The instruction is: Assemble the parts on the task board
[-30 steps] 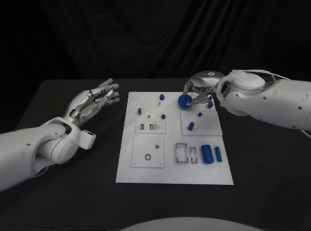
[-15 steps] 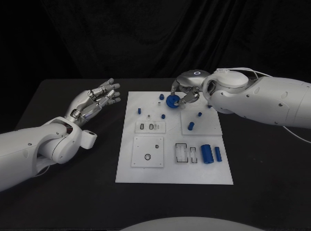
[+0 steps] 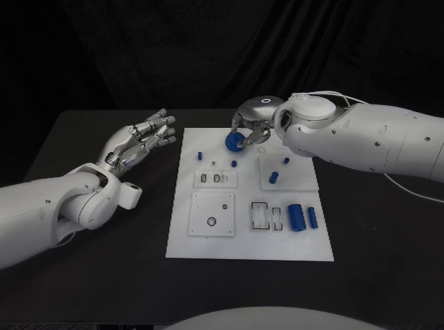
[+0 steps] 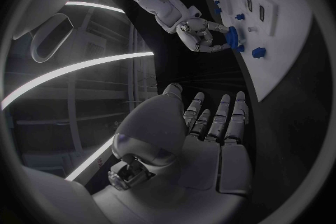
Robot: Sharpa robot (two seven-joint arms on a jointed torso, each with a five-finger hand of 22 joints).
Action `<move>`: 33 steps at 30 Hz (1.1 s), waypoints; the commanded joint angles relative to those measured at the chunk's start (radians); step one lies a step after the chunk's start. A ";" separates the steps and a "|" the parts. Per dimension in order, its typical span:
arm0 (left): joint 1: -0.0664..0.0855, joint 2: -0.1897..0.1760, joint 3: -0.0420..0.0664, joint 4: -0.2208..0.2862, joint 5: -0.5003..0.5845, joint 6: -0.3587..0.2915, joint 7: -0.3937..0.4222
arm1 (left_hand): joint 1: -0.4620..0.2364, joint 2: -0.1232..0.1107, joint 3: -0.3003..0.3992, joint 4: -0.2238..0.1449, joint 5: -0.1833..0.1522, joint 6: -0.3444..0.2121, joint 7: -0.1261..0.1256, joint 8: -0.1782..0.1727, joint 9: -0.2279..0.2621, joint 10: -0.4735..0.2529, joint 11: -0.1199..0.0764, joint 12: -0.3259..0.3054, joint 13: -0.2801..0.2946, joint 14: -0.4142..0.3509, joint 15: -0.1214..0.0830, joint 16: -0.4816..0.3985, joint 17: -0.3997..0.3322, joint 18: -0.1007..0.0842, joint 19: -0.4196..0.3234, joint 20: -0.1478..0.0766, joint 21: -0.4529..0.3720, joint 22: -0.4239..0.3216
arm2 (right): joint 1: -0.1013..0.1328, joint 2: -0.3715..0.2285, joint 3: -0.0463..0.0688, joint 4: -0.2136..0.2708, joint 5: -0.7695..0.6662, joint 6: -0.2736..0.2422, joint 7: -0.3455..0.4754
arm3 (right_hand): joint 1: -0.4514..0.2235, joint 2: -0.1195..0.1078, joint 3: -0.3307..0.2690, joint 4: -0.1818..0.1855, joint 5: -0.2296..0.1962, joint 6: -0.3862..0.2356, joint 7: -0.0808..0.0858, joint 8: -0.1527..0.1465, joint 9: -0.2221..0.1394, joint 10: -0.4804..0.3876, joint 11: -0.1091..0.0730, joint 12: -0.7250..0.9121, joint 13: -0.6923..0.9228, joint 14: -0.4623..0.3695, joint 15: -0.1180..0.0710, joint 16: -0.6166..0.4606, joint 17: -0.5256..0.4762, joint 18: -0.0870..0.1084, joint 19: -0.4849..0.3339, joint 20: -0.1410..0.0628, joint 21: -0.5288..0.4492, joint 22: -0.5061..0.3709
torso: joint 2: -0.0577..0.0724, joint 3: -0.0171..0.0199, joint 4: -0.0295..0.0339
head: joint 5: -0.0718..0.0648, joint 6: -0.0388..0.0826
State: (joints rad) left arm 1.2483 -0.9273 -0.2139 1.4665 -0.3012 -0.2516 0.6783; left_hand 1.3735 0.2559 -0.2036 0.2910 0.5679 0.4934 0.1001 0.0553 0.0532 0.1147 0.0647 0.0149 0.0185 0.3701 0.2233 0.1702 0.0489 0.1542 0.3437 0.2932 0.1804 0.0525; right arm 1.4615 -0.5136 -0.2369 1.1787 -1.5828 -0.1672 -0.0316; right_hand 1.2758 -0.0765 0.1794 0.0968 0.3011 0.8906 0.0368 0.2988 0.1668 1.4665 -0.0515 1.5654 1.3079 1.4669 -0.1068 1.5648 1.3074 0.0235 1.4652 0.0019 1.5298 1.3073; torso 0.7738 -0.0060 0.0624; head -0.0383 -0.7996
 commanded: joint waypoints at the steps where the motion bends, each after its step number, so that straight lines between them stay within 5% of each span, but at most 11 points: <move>1: -0.002 0.003 0.001 0.000 -0.007 0.012 0.018 | 0.011 0.002 0.006 0.001 0.006 0.006 0.001 0.006 0.002 -0.001 0.006 0.005 0.002 0.003 0.005 0.005 0.002 -0.016 0.005 -0.002 -0.003 0.000 | 0.001 0.011 0.001 -0.010 -0.007 0.018 0.001 | 0.002 0.003 0.006 0.002 0.006 -0.005 0.004 -0.007 0.251 0.104 0.006 0.005 0.263 0.104 0.006 0.006 0.263 -0.013 0.085 0.009 -0.001 0.250 | 0.001 -0.0004 0.0051 | -0.001 -0.003; 13: -0.002 0.005 0.001 0.000 -0.007 0.012 0.018 | 0.011 0.002 0.006 0.001 0.006 0.006 0.001 0.006 0.002 -0.001 0.006 0.005 0.002 0.003 0.005 0.005 0.002 -0.016 0.005 -0.002 -0.003 0.000 | -0.006 0.044 0.002 -0.032 -0.007 0.037 -0.007 | 0.006 0.000 0.016 0.002 0.006 -0.022 0.007 -0.051 0.234 0.104 0.009 0.005 0.263 0.104 0.009 0.005 0.262 -0.009 0.077 0.013 -0.017 0.244 | 0.001 -0.0006 0.0025 | 0.006 -0.008; 22: -0.002 0.007 0.001 -0.001 -0.007 0.010 0.019 | 0.011 0.000 0.008 0.000 0.005 -0.024 -0.005 -0.002 -0.003 -0.002 0.004 0.004 0.001 0.000 0.006 0.006 0.001 -0.017 0.004 -0.002 -0.004 0.000 | -0.007 0.054 0.002 -0.038 -0.007 0.071 -0.024 | 0.004 -0.013 0.028 0.003 0.005 -0.104 0.005 -0.164 0.172 0.104 0.009 0.005 0.263 0.101 0.011 -0.002 0.252 -0.005 0.068 0.016 -0.033 0.239 | 0.000 0.0006 0.0039 | 0.002 -0.010; 25: -0.002 0.008 0.001 -0.002 -0.007 0.009 0.021 | 0.010 -0.002 0.010 0.001 0.005 -0.093 -0.031 -0.013 -0.010 -0.003 0.005 0.004 0.001 -0.002 0.006 0.007 0.001 -0.018 0.003 -0.002 -0.005 0.000 | -0.008 0.056 0.002 -0.039 -0.007 0.080 -0.028 | 0.003 -0.013 0.029 0.002 0.005 -0.124 0.001 -0.188 0.156 0.104 0.006 0.005 0.263 0.100 0.009 -0.003 0.250 -0.004 0.066 0.015 -0.035 0.238 | 0.000 0.0001 0.0030 | 0.001 -0.011; 28: -0.002 0.008 0.001 -0.002 -0.007 0.007 0.022 | 0.002 -0.005 0.012 0.000 0.005 -0.238 -0.124 -0.024 -0.021 -0.004 0.037 0.004 0.001 -0.005 0.006 0.011 0.001 -0.019 0.002 -0.002 -0.006 0.000 | -0.009 0.057 0.002 -0.042 -0.007 0.086 -0.032 | 0.003 -0.013 0.029 0.001 0.005 -0.132 -0.002 -0.198 0.148 0.104 0.005 0.005 0.263 0.100 0.007 -0.003 0.250 -0.004 0.066 0.014 -0.037 0.238 | 0.000 -0.0001 0.0028 | 0.001 -0.010; 33: -0.002 0.008 0.001 -0.002 -0.007 0.007 0.023 | 0.000 -0.005 0.014 0.000 0.005 -0.293 -0.149 -0.030 -0.026 -0.007 0.037 0.003 0.000 -0.007 0.006 0.012 0.001 -0.019 0.002 -0.002 -0.006 0.000 | -0.009 0.058 0.002 -0.043 -0.007 0.090 -0.033 | 0.002 -0.013 0.029 -0.001 0.005 -0.161 -0.008 -0.227 0.124 0.104 0.000 0.005 0.263 0.100 0.003 -0.004 0.248 -0.004 0.065 0.010 -0.038 0.237 | 0.000 -0.0005 0.0011 | 0.003 -0.011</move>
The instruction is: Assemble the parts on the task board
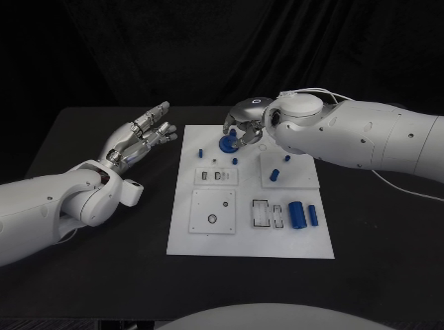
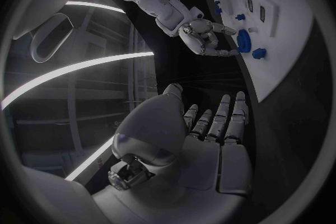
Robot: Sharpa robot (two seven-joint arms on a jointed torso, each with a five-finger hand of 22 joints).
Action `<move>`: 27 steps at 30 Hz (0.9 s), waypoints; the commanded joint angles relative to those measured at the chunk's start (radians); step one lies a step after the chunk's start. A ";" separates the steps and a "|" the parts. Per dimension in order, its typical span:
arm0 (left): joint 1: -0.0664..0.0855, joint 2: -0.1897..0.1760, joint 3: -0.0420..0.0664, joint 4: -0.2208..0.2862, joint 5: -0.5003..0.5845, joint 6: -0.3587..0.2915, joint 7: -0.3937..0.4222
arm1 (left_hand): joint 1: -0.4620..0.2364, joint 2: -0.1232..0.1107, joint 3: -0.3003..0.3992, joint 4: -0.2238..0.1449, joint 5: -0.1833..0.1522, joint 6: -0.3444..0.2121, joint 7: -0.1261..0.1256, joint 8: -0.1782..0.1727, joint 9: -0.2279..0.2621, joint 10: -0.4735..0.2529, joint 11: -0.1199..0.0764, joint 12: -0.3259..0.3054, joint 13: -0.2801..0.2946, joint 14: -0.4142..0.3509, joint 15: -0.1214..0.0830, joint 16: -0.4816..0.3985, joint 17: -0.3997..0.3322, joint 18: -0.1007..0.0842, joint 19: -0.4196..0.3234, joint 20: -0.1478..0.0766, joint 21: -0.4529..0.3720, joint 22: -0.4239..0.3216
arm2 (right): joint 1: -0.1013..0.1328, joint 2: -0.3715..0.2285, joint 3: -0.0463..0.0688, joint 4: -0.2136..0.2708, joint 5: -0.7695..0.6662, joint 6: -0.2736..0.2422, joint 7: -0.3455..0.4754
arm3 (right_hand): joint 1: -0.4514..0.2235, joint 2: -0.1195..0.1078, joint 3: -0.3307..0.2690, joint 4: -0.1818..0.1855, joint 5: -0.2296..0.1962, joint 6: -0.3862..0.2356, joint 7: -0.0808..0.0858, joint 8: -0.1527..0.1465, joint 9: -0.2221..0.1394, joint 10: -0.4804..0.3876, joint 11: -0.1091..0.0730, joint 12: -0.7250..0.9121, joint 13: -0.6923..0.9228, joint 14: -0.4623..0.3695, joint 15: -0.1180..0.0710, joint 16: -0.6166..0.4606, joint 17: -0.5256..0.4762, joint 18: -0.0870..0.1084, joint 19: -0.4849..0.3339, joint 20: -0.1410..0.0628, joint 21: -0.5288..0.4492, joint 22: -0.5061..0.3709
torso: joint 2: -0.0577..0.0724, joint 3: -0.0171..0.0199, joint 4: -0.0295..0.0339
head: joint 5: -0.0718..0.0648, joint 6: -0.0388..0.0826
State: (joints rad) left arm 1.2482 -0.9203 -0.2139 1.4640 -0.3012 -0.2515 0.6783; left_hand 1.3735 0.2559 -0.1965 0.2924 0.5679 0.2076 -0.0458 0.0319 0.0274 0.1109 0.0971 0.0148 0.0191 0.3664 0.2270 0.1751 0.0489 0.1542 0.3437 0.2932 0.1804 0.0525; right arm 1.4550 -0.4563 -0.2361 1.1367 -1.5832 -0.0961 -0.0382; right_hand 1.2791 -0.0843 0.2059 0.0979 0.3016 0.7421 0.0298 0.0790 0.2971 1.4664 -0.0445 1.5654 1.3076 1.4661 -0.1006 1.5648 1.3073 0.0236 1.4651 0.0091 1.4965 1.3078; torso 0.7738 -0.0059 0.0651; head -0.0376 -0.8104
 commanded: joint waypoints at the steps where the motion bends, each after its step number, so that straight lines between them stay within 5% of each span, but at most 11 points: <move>1: -0.002 0.001 0.001 0.000 -0.007 0.007 0.023 | 0.000 -0.005 0.006 -0.001 0.005 -0.005 -0.004 -0.006 0.000 -0.003 0.004 0.003 0.000 -0.003 0.003 0.007 0.001 -0.019 0.002 -0.002 -0.006 0.000 | -0.003 0.001 0.001 -0.002 -0.006 0.018 -0.026 | -0.002 -0.006 0.002 -0.003 0.004 -0.031 -0.005 -0.016 -0.018 0.104 -0.009 0.005 0.263 0.100 -0.004 -0.005 0.247 -0.003 0.064 0.002 -0.005 0.237 | 0.000 -0.0007 -0.0019 | 0.002 0.000; 7: -0.002 0.000 0.001 0.000 -0.007 0.008 0.022 | -0.001 -0.005 0.007 -0.001 0.004 0.024 0.015 0.000 0.004 -0.004 0.005 0.003 -0.001 -0.003 0.003 0.008 0.001 -0.019 0.002 -0.002 -0.006 0.000 | -0.003 -0.005 0.001 0.001 -0.006 -0.004 -0.020 | 0.000 -0.005 0.002 -0.006 0.004 -0.099 -0.008 -0.023 -0.051 0.104 -0.013 0.005 0.263 0.099 -0.007 -0.009 0.242 -0.002 0.061 -0.001 -0.012 0.234 | -0.001 -0.0005 -0.0022 | 0.003 0.000; 14: -0.002 -0.009 0.001 0.003 -0.007 0.006 0.024 | -0.001 -0.005 0.008 -0.001 0.005 0.004 0.011 -0.003 0.001 -0.006 0.005 0.003 -0.001 -0.004 0.003 0.008 0.001 -0.019 0.001 -0.002 -0.007 -0.001 | 0.002 -0.053 0.003 0.041 -0.006 -0.125 0.014 | -0.012 0.005 0.001 0.004 0.004 -0.059 -0.014 -0.014 -0.049 0.104 -0.018 0.005 0.263 0.099 -0.012 -0.008 0.242 -0.003 0.063 -0.005 -0.008 0.235 | -0.001 0.0004 -0.0011 | 0.008 0.006; 20: -0.002 -0.025 0.001 0.009 -0.007 0.001 0.029 | -0.001 -0.006 0.009 -0.001 0.005 -0.027 -0.005 -0.008 -0.002 -0.007 0.004 0.003 -0.001 -0.007 0.003 0.007 0.001 -0.019 0.000 -0.002 -0.008 -0.001 | 0.044 -0.168 0.006 0.144 -0.002 -0.193 0.008 | -0.028 0.008 -0.004 0.019 0.004 0.000 -0.012 -0.001 -0.050 0.104 -0.017 0.005 0.263 0.099 -0.013 -0.008 0.243 -0.003 0.064 -0.008 -0.008 0.236 | -0.001 0.0005 -0.0032 | 0.005 0.016; 27: -0.002 -0.033 0.001 0.014 -0.007 -0.011 0.041 | 0.001 -0.007 0.011 -0.002 0.007 -0.042 -0.010 -0.009 -0.004 -0.009 -0.001 0.003 -0.001 -0.042 -0.008 -0.010 -0.003 -0.020 -0.022 -0.002 -0.020 -0.004 | 0.083 -0.316 0.002 0.232 0.044 -0.203 -0.002 | -0.040 0.009 -0.007 0.037 0.004 0.028 -0.007 0.005 -0.055 0.104 -0.014 0.005 0.263 0.098 -0.012 -0.012 0.237 -0.002 0.062 -0.007 -0.012 0.234 | -0.004 0.0018 -0.0078 | -0.005 0.027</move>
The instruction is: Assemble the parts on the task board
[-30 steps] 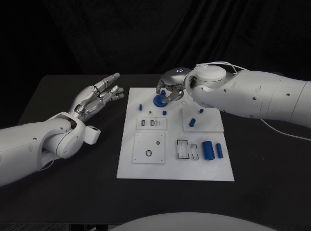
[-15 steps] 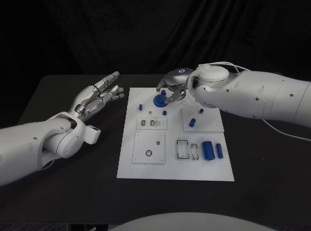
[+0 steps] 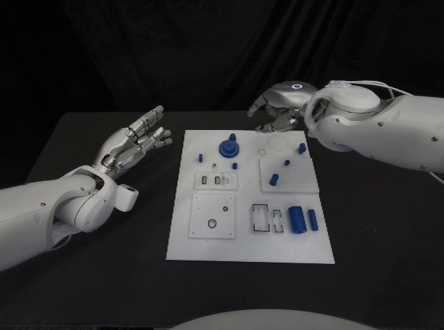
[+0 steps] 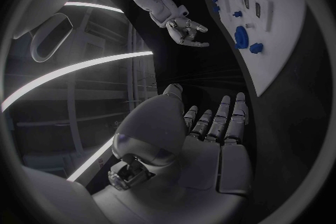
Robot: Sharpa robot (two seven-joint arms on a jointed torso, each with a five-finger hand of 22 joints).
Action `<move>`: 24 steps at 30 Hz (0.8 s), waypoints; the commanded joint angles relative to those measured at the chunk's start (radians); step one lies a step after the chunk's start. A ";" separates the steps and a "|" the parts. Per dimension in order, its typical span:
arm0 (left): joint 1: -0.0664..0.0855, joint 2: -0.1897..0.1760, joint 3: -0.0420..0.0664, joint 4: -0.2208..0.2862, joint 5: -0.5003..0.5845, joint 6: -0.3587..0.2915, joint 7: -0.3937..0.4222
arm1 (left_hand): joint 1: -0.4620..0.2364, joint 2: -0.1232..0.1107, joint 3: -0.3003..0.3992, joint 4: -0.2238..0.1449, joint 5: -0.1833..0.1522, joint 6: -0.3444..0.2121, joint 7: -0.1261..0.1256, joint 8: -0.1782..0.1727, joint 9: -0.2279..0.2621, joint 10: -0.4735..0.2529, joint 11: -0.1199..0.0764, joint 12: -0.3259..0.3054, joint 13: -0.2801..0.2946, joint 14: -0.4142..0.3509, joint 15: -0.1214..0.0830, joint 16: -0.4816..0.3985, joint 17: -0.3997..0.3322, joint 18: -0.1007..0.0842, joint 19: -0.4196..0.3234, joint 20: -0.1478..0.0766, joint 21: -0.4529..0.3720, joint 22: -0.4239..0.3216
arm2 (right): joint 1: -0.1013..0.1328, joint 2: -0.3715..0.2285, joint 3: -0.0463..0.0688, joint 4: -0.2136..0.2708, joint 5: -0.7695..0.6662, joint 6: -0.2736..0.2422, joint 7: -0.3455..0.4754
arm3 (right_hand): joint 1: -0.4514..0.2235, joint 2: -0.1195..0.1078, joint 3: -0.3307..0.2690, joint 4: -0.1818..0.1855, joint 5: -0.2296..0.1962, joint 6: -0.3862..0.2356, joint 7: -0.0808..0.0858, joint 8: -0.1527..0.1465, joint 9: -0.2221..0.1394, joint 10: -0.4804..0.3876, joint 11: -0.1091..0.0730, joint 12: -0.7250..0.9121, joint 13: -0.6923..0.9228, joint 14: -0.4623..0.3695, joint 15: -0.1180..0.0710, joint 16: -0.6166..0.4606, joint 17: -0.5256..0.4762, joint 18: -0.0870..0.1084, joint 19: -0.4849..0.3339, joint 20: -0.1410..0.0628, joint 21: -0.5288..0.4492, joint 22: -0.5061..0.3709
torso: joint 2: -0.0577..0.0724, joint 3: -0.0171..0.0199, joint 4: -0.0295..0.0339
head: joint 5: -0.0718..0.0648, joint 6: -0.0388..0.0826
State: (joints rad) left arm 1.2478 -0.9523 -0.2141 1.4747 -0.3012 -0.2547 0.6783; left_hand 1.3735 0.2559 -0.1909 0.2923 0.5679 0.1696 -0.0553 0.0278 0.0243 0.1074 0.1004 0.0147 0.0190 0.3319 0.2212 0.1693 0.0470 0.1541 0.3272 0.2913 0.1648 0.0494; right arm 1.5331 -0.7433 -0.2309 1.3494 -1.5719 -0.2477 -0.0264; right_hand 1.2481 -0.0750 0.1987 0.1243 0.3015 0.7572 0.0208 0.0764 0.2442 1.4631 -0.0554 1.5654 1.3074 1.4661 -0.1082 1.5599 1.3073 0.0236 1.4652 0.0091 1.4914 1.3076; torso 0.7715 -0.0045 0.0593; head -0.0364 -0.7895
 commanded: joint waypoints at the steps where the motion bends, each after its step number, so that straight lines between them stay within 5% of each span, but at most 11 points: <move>1: -0.002 -0.002 0.001 0.004 -0.007 -0.009 0.042 | 0.001 -0.007 0.005 -0.001 0.007 -0.004 -0.001 -0.005 -0.001 -0.005 -0.004 0.003 -0.001 -0.008 -0.002 -0.004 -0.001 -0.020 -0.006 0.000 -0.004 -0.001 | 0.007 -0.051 -0.005 0.028 0.037 -0.050 -0.013 | -0.010 0.000 0.000 0.012 0.004 0.014 0.002 0.008 -0.002 0.108 -0.003 0.005 0.263 0.098 -0.005 -0.008 0.237 -0.002 0.061 -0.007 -0.007 0.234 | -0.002 0.0009 -0.0038 | -0.005 0.008; 8: -0.004 0.001 0.001 0.003 -0.007 -0.010 0.051 | 0.002 -0.007 0.007 -0.001 0.009 -0.006 -0.003 -0.004 0.000 -0.017 -0.020 0.001 -0.003 -0.029 -0.011 -0.015 -0.003 -0.020 -0.019 0.000 -0.011 -0.002 | 0.005 -0.155 -0.014 0.056 0.050 -0.048 -0.013 | -0.015 -0.002 -0.002 0.026 0.005 0.023 0.001 0.007 -0.007 0.108 -0.002 0.005 0.263 0.092 -0.005 -0.022 0.217 0.003 0.052 -0.007 -0.025 0.229 | -0.006 0.0000 -0.0108 | 0.003 0.011; 13: -0.008 -0.001 0.001 0.004 -0.007 -0.014 0.060 | 0.003 -0.007 0.012 -0.001 0.008 -0.002 0.003 -0.004 0.000 -0.046 -0.037 -0.003 -0.007 -0.263 -0.093 -0.135 -0.030 0.017 -0.196 -0.032 -0.098 -0.020 | -0.014 -0.215 -0.017 0.065 0.053 -0.055 -0.018 | -0.011 -0.006 -0.002 0.034 0.005 0.030 0.000 0.005 -0.012 0.107 -0.003 0.005 0.263 0.089 -0.005 -0.030 0.206 0.005 0.047 -0.007 -0.036 0.225 | -0.010 -0.0012 -0.0172 | 0.014 0.010; 14: -0.009 -0.002 0.001 0.004 -0.007 -0.016 0.063 | 0.002 -0.007 0.011 -0.002 0.008 -0.002 0.005 -0.004 0.000 -0.054 -0.035 -0.004 -0.008 -0.303 -0.124 -0.156 -0.038 0.025 -0.245 -0.063 -0.122 -0.027 | -0.019 -0.225 -0.017 0.066 0.053 -0.056 -0.020 | -0.011 -0.006 -0.002 0.036 0.005 0.031 0.000 0.005 -0.013 0.106 -0.003 0.004 0.262 0.088 -0.005 -0.032 0.204 0.005 0.046 -0.007 -0.037 0.225 | -0.010 -0.0014 -0.0182 | 0.015 0.010; 16: -0.011 -0.003 0.001 0.004 -0.007 -0.019 0.068 | 0.002 -0.007 0.011 -0.002 0.008 -0.001 0.006 -0.004 0.000 -0.058 -0.036 -0.005 -0.009 -0.314 -0.136 -0.161 -0.041 0.026 -0.261 -0.077 -0.130 -0.030 | -0.025 -0.237 -0.017 0.066 0.054 -0.057 -0.021 | -0.011 -0.007 -0.002 0.037 0.005 0.032 0.000 0.005 -0.013 0.106 -0.003 0.004 0.262 0.089 -0.005 -0.032 0.204 0.005 0.046 -0.007 -0.037 0.225 | -0.011 -0.0011 -0.0200 | 0.015 0.010; 17: -0.012 -0.004 0.001 0.004 -0.007 -0.020 0.072 | 0.001 -0.008 0.009 -0.002 0.007 -0.002 0.008 -0.004 0.000 -0.067 -0.045 -0.006 -0.010 -0.332 -0.166 -0.169 -0.047 0.027 -0.295 -0.119 -0.147 -0.038 | -0.029 -0.242 -0.017 0.066 0.054 -0.058 -0.021 | -0.011 -0.007 -0.002 0.037 0.005 0.032 0.000 0.005 -0.013 0.106 -0.003 0.004 0.262 0.089 -0.005 -0.032 0.204 0.005 0.046 -0.007 -0.037 0.225 | -0.011 0.0001 -0.0208 | 0.014 0.010; 20: -0.014 -0.004 0.001 0.005 -0.007 -0.025 0.085 | 0.003 -0.014 0.004 -0.002 0.007 0.000 0.034 -0.004 0.000 -0.090 -0.106 -0.010 -0.015 -0.332 -0.242 -0.169 -0.047 0.002 -0.327 -0.229 -0.165 -0.049 | -0.038 -0.254 -0.017 0.066 0.054 -0.055 -0.023 | -0.011 -0.007 -0.002 0.038 0.005 0.032 0.000 0.005 -0.014 0.106 -0.003 0.003 0.261 0.088 -0.005 -0.032 0.204 0.005 0.046 -0.007 -0.037 0.225 | -0.011 0.0017 -0.0202 | 0.010 0.009; 21: -0.014 -0.004 0.001 0.005 -0.007 -0.026 0.089 | 0.003 -0.014 0.004 -0.003 0.007 0.000 0.038 -0.004 0.000 -0.091 -0.110 -0.011 -0.015 -0.332 -0.246 -0.169 -0.047 -0.002 -0.327 -0.237 -0.165 -0.049 | -0.041 -0.256 -0.018 0.065 0.054 -0.053 -0.023 | -0.011 -0.008 -0.002 0.039 0.005 0.033 0.000 0.005 -0.014 0.105 -0.003 0.002 0.260 0.088 -0.005 -0.032 0.204 0.006 0.045 -0.007 -0.038 0.224 | -0.011 0.0013 -0.0176 | 0.007 0.010; 22: -0.015 -0.004 0.001 0.005 -0.007 -0.026 0.092 | 0.003 -0.016 0.002 -0.002 0.008 0.004 0.046 -0.003 0.000 -0.094 -0.130 -0.011 -0.015 -0.332 -0.277 -0.169 -0.047 -0.010 -0.327 -0.271 -0.165 -0.049 | -0.043 -0.258 -0.018 0.064 0.054 -0.051 -0.024 | -0.011 -0.008 -0.002 0.039 0.005 0.033 0.000 0.005 -0.014 0.105 -0.003 0.002 0.260 0.088 -0.005 -0.032 0.204 0.006 0.045 -0.007 -0.038 0.224 | -0.011 0.0002 -0.0169 | 0.006 0.010; 24: -0.015 -0.003 0.001 0.005 -0.007 -0.027 0.097 | 0.001 -0.019 -0.002 -0.002 0.009 0.005 0.041 -0.003 0.000 -0.097 -0.154 -0.012 -0.016 -0.332 -0.301 -0.169 -0.047 -0.023 -0.327 -0.313 -0.165 -0.049 | -0.048 -0.259 -0.018 0.061 0.054 -0.047 -0.024 | -0.011 -0.009 -0.003 0.041 0.005 0.034 0.001 0.005 -0.015 0.103 -0.002 0.001 0.259 0.088 -0.005 -0.033 0.203 0.006 0.045 -0.007 -0.039 0.224 | -0.011 0.0002 -0.0168 | 0.005 0.010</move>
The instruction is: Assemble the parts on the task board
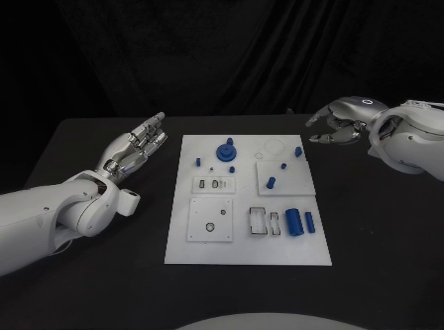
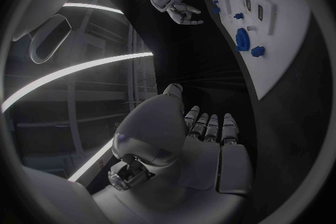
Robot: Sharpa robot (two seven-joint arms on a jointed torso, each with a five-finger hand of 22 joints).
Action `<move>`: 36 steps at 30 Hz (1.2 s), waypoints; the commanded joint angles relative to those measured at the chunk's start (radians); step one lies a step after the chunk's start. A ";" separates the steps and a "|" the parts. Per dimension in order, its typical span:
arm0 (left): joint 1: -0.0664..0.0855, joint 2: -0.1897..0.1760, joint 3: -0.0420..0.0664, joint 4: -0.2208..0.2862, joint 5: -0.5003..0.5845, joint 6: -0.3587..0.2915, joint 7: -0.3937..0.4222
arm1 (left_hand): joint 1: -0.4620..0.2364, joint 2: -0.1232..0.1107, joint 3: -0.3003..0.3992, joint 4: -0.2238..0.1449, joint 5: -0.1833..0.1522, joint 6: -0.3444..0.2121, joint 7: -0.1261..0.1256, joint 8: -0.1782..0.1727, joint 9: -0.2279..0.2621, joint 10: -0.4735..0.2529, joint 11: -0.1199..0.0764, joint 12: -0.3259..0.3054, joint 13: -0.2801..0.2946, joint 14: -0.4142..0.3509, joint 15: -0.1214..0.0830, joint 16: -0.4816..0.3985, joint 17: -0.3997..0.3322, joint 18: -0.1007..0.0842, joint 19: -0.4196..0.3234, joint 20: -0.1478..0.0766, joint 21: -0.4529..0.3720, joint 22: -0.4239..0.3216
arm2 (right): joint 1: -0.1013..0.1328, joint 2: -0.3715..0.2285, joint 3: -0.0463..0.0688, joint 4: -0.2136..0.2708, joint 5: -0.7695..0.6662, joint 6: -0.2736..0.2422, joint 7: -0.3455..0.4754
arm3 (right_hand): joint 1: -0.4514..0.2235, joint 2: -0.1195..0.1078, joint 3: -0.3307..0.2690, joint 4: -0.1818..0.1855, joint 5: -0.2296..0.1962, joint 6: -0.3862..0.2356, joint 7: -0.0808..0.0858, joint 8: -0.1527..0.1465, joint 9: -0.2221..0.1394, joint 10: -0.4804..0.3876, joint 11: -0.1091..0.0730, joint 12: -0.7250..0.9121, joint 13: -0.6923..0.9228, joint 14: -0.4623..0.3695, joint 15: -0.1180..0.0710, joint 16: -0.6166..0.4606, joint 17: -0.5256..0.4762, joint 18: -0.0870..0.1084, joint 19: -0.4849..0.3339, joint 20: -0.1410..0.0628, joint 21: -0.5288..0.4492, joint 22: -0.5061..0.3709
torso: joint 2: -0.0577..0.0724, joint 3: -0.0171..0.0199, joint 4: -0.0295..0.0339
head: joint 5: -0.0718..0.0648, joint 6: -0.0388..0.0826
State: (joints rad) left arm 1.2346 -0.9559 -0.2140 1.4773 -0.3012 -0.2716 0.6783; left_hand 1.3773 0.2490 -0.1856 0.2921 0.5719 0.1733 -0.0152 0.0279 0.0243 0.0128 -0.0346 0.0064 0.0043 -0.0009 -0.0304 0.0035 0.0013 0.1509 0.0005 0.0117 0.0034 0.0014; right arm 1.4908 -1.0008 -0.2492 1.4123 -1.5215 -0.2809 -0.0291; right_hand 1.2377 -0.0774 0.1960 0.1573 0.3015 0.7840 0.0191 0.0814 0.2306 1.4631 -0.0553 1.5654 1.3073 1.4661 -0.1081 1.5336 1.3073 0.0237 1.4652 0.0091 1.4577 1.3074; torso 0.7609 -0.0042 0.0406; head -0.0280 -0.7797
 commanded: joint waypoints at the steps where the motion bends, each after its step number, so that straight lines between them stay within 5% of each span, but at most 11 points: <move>1: -0.003 0.001 0.001 0.002 -0.007 -0.010 0.099 | -0.003 -0.011 -0.008 -0.002 0.005 0.001 -0.003 -0.004 0.000 -0.003 -0.023 -0.004 -0.001 0.001 -0.053 -0.004 -0.001 -0.025 0.000 -0.042 -0.003 -0.001 | -0.009 -0.003 0.001 -0.003 0.004 -0.011 -0.022 | -0.001 -0.007 0.000 0.010 0.005 0.007 0.003 -0.001 -0.002 0.103 -0.002 0.000 0.258 0.088 -0.005 -0.007 0.202 0.005 0.046 -0.007 -0.005 0.225 | 0.000 0.0000 0.0009 | -0.002 0.000; 8: -0.004 0.001 0.001 0.002 -0.007 -0.014 0.110 | -0.006 -0.016 -0.014 -0.002 0.004 -0.014 -0.037 -0.006 -0.002 -0.012 -0.060 -0.006 -0.004 0.001 -0.093 -0.004 -0.001 -0.033 0.000 -0.088 -0.003 -0.001 | -0.025 -0.004 0.001 -0.005 0.004 0.005 -0.033 | -0.001 -0.009 -0.001 0.016 0.005 0.009 0.005 -0.002 -0.004 0.099 -0.001 -0.004 0.254 0.087 -0.005 -0.010 0.199 0.007 0.042 -0.007 -0.012 0.222 | 0.000 -0.0012 -0.0013 | 0.000 -0.003; 12: -0.004 0.000 0.001 0.003 -0.007 -0.010 0.111 | -0.009 -0.016 -0.017 -0.002 0.002 -0.016 -0.045 -0.006 -0.002 -0.013 -0.067 -0.006 -0.004 0.001 -0.098 -0.004 -0.001 -0.037 0.000 -0.097 -0.003 -0.001 | -0.032 0.002 0.001 -0.009 0.004 0.012 -0.037 | -0.001 -0.010 -0.001 0.020 0.005 0.010 0.007 -0.003 -0.006 0.097 0.000 -0.006 0.252 0.087 -0.004 -0.011 0.197 0.008 0.041 -0.006 -0.014 0.221 | 0.000 -0.0018 -0.0008 | 0.002 -0.004; 19: -0.005 0.000 0.001 0.003 -0.007 0.009 0.103 | -0.008 -0.006 -0.015 -0.002 0.003 -0.009 -0.038 -0.005 -0.001 -0.013 -0.056 -0.006 -0.004 0.001 -0.060 -0.004 -0.001 -0.033 0.000 -0.054 -0.003 -0.001 | -0.043 0.022 0.001 -0.029 0.004 0.031 -0.041 | 0.001 -0.012 -0.001 0.023 0.005 0.009 0.007 -0.005 -0.009 0.095 0.001 -0.009 0.250 0.086 -0.003 -0.014 0.193 0.009 0.039 -0.006 -0.019 0.220 | 0.001 -0.0026 -0.0001 | 0.002 -0.007; 23: -0.005 0.001 0.001 0.001 -0.007 0.028 0.096 | -0.005 0.001 -0.012 -0.002 0.002 0.001 -0.028 -0.004 0.000 -0.013 -0.045 -0.006 -0.004 0.001 -0.011 -0.004 -0.001 -0.032 0.000 -0.003 -0.003 -0.001 | -0.051 0.035 0.001 -0.042 0.004 0.035 -0.041 | 0.002 -0.013 -0.002 0.023 0.005 0.010 0.006 -0.005 -0.009 0.095 0.001 -0.009 0.250 0.085 -0.003 -0.015 0.191 0.009 0.038 -0.006 -0.020 0.220 | 0.000 -0.0027 0.0001 | 0.001 -0.007; 36: -0.007 0.000 0.001 0.000 -0.007 0.048 0.091 | -0.001 0.004 -0.011 -0.002 0.003 0.001 -0.025 -0.004 0.000 -0.013 -0.036 -0.006 -0.004 0.001 0.007 -0.004 -0.001 -0.020 0.000 0.029 -0.003 -0.001 | -0.066 0.065 0.001 -0.067 0.004 0.038 -0.033 | 0.004 -0.015 -0.002 0.025 0.005 0.012 0.006 -0.005 -0.010 0.095 0.001 -0.009 0.249 0.085 -0.003 -0.017 0.190 0.009 0.037 -0.006 -0.023 0.219 | 0.000 -0.0013 -0.0004 | 0.004 -0.009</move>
State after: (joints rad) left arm 1.2297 -0.9563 -0.2139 1.4767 -0.3012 -0.2456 0.6784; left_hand 1.3741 0.2459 -0.1968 0.2896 0.5718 0.1703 -0.0443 0.0280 0.0234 0.0002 -0.0781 0.0065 0.0009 -0.0013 -0.0304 0.0036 0.0015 0.1310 0.0025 0.0345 0.0034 0.0011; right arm 1.4271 -0.9359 -0.2492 1.3473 -1.5178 -0.2509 -0.0444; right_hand 1.2421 -0.0818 0.1960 0.1766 0.3015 0.7909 0.0261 0.0814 0.2219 1.4631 -0.0553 1.5616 1.3073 1.4660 -0.1081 1.5213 1.3073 0.0237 1.4652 0.0091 1.4385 1.3080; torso 0.7611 -0.0060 0.0402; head -0.0235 -0.7884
